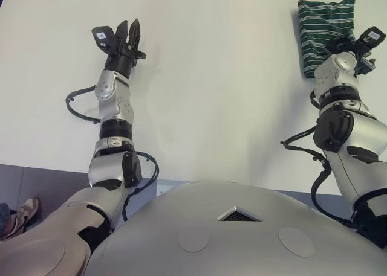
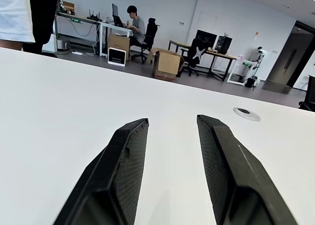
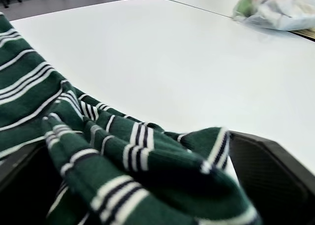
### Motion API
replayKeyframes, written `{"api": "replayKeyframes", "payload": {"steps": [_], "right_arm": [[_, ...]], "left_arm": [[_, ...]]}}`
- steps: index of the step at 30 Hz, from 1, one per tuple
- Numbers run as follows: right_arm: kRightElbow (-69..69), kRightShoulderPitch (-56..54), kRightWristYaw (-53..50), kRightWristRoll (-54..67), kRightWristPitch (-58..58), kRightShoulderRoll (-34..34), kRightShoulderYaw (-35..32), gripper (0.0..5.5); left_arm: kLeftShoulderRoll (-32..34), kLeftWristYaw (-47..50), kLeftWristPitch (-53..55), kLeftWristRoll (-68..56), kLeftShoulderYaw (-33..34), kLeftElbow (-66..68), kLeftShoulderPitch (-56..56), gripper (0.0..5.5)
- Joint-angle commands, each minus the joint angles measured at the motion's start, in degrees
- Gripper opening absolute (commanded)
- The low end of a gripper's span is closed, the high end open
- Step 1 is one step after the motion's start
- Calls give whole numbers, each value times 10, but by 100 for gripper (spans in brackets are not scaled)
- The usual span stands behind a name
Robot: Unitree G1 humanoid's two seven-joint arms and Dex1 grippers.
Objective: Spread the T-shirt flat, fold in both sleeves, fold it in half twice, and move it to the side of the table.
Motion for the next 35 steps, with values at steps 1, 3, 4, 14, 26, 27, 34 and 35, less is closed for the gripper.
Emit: {"api": "replayKeyframes", "payload": {"steps": [1, 3, 4, 14, 26, 27, 34, 35], "right_arm": [[-4, 19, -25, -31, -33, -2, 28, 537], [-34, 27, -43, -73, -101, 2, 64, 537], [-63, 40, -72, -117, -152, 2, 96, 537], [-423, 285, 188, -39, -406, 61, 337, 537], [-656, 485, 820, 402, -165, 38, 372, 537], [-654, 487, 833, 397, -156, 42, 368, 537], [-662, 498, 872, 386, -105, 63, 319, 537], [-661, 496, 874, 387, -97, 66, 312, 537]], "left_arm": [[5, 50, -67, 57, -15, 27, -5, 181], [4, 82, -113, 92, -25, 39, -2, 181], [5, 108, -138, 115, -31, 47, -2, 181], [-37, 145, -267, 152, -118, -31, 73, 181], [-24, -69, -221, 19, -188, -219, 228, 181], [-23, -68, -218, 22, -188, -231, 236, 181], [-17, -61, -208, 27, -185, -286, 270, 181], [-15, -66, -206, 22, -186, -294, 275, 181]]}}
